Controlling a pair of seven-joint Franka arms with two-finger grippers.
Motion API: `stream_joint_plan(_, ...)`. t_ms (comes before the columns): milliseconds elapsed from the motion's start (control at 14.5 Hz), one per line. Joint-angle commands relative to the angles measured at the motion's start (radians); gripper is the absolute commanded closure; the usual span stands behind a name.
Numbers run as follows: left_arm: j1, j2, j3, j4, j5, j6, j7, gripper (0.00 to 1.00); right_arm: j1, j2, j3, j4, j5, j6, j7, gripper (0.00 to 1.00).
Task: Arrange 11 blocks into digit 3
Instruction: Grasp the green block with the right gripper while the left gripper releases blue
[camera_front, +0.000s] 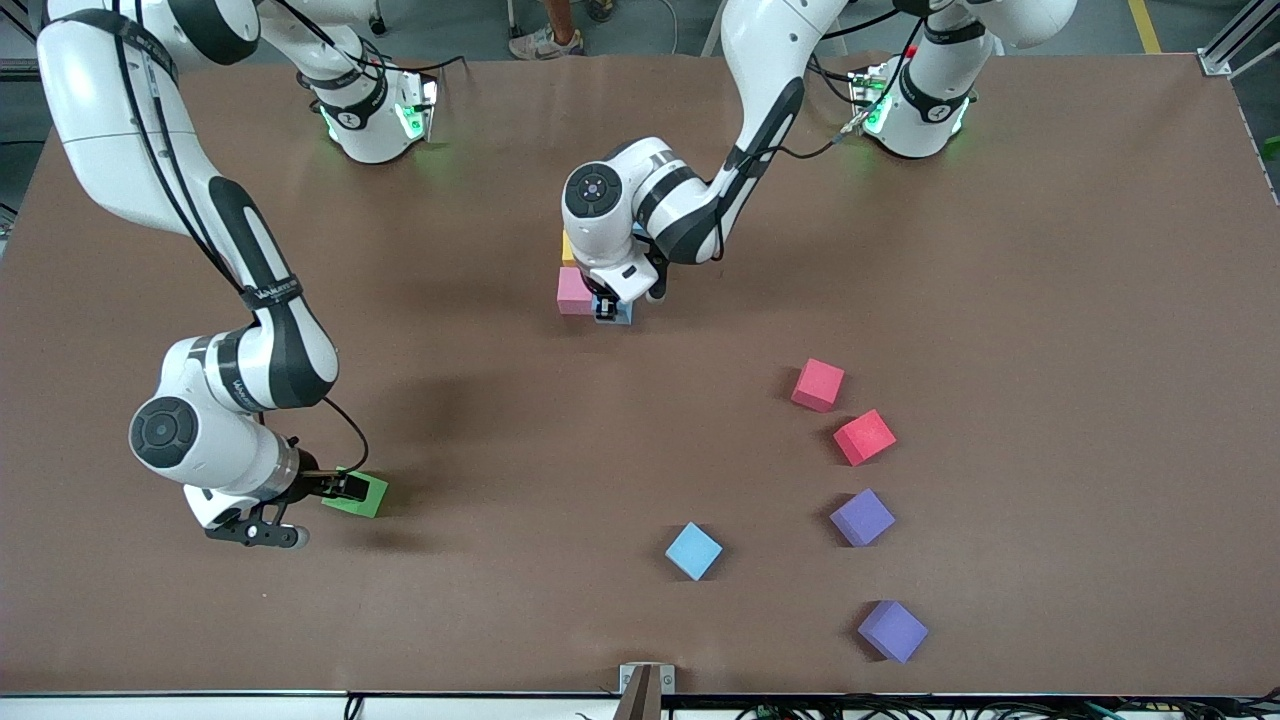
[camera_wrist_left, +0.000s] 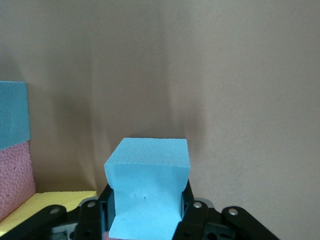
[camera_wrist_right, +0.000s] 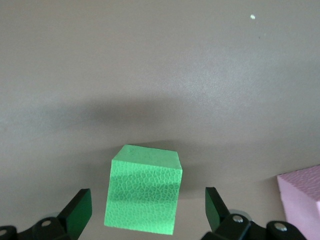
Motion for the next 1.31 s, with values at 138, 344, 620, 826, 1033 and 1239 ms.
stream_joint_plan(138,-0.008,-0.017,-0.006,-0.039,-0.024,0.005,-0.009,0.84,0.018,0.045,0.005,0.048,-0.008,-0.012,0.062,0.00)
stream_joint_plan(344,-0.009,-0.017,-0.015,-0.046,-0.024,0.005,-0.015,0.84,0.015,0.045,0.003,0.048,-0.013,-0.013,0.055,0.00)
stream_joint_plan(620,-0.009,-0.018,-0.018,-0.065,-0.023,0.006,-0.020,0.84,0.001,0.054,0.003,0.043,-0.014,-0.012,0.004,0.00)
stream_joint_plan(826,-0.006,-0.027,-0.018,-0.080,-0.024,0.006,-0.067,0.84,-0.001,0.060,0.003,0.040,-0.014,-0.010,0.005,0.00)
stream_joint_plan(1033,-0.006,-0.034,-0.018,-0.088,-0.023,0.005,-0.084,0.84,0.001,0.063,0.003,0.040,-0.011,-0.009,0.007,0.01)
stream_joint_plan(1239,-0.009,-0.034,-0.020,-0.088,-0.023,0.006,-0.089,0.84,0.001,0.067,0.003,0.040,-0.014,-0.007,0.006,0.02)
